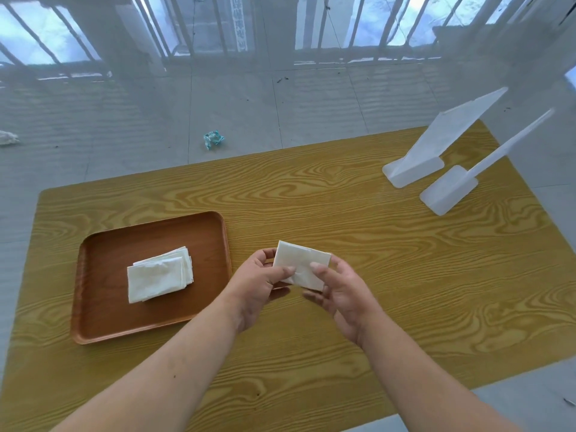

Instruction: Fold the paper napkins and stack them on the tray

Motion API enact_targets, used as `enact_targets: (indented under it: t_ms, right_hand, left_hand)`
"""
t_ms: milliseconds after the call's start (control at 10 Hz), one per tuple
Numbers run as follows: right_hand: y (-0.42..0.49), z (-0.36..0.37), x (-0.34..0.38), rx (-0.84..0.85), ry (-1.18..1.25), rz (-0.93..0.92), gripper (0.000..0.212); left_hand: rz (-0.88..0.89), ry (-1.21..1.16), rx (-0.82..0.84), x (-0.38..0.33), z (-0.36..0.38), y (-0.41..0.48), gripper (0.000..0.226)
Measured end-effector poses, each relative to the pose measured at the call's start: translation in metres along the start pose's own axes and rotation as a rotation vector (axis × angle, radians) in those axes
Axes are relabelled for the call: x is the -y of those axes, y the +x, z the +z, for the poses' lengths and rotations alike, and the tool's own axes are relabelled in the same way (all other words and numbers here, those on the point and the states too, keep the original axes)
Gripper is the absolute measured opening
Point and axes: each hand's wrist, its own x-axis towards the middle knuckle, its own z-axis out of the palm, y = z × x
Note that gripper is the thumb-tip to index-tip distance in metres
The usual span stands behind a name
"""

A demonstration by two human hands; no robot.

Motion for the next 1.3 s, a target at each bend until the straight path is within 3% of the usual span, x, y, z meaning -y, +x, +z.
enact_targets:
  t_ms: [100, 200, 400, 500, 600, 700, 800, 1100, 1300]
  right_hand:
    - [0.004, 0.031, 0.003, 0.116, 0.013, 0.124, 0.031]
    - [0.014, 0.070, -0.002, 0.098, -0.121, 0.128, 0.022]
    - [0.032, 0.152, -0.022, 0.164, -0.473, 0.094, 0.015]
    - [0.041, 0.189, -0.038, 0.160, -0.806, -0.015, 0.010]
    - [0.049, 0.215, -0.048, 0.176, -1.076, -0.145, 0.020]
    - [0.056, 0.229, -0.054, 0.131, -1.339, -0.290, 0.032]
    - [0.061, 0.234, -0.061, 0.090, -1.491, -0.330, 0.031]
    - [0.065, 0.226, -0.073, 0.036, -1.698, -0.439, 0.035]
    - [0.056, 0.229, -0.062, -0.004, -1.653, -0.599, 0.037]
  left_hand:
    - [0.013, -0.093, -0.005, -0.010, -0.023, -0.010, 0.035]
    - [0.071, -0.038, -0.097, -0.018, -0.058, -0.022, 0.027]
    - [0.198, 0.206, -0.426, -0.019, -0.150, -0.042, 0.010]
    - [0.240, 0.429, -0.554, -0.017, -0.195, -0.054, 0.018]
    - [0.213, 0.656, -0.667, -0.013, -0.225, -0.057, 0.032]
    - [0.163, 0.808, -0.725, -0.011, -0.241, -0.052, 0.034]
    - [0.164, 0.892, -0.752, -0.011, -0.245, -0.045, 0.035]
    - [0.207, 1.015, -0.798, -0.011, -0.235, -0.043, 0.033]
    - [0.391, 1.201, -0.855, -0.025, -0.229, -0.053, 0.047]
